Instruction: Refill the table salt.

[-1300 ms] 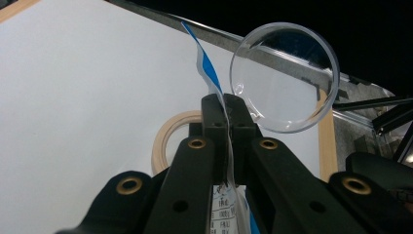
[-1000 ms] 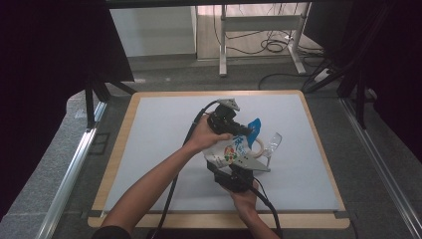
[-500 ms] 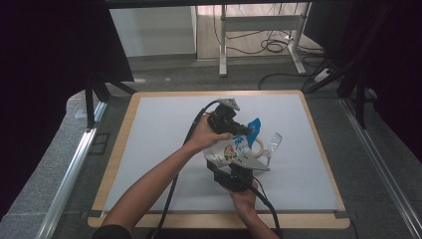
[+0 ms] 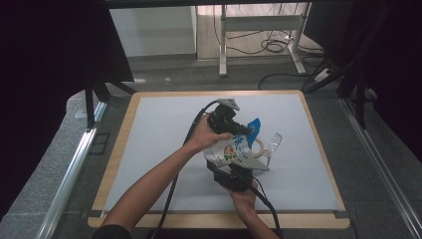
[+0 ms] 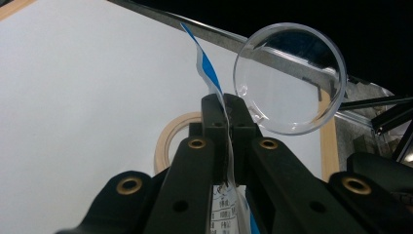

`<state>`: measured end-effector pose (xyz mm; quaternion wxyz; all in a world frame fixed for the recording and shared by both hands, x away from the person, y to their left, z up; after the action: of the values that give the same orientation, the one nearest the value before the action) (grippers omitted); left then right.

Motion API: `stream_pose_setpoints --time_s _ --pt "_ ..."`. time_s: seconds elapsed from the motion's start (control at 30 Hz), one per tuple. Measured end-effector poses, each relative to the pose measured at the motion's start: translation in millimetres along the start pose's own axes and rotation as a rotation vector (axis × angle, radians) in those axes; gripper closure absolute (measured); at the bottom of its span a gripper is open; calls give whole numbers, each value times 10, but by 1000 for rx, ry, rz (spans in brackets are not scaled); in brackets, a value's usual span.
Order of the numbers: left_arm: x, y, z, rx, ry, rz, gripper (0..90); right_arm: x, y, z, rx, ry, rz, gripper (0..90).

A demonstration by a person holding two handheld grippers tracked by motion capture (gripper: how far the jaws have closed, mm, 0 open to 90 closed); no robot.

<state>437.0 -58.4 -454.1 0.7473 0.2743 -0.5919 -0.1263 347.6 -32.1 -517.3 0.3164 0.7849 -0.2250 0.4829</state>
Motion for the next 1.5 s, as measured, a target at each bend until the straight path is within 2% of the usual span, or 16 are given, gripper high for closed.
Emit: stream_pose_setpoints --time_s 1.1,1.5 --pt "-13 -7 -11 2 2 -9 898 -12 -7 4 4 -1 2 539" --pt "10 12 -17 -4 5 -15 897 -1 10 17 20 5 8 540"
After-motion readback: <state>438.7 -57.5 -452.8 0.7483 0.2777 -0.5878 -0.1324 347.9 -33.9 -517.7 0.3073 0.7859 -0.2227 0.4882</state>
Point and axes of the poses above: each handheld gripper's, and its own axes: y roughly backward along the jaws, x roughly out of its top, z roughly to its right, the point moved 9 cm from there along -y, roughly forward along the jaws, and after that the axes turned 6 degrees about -y, right-handed, at the moved point
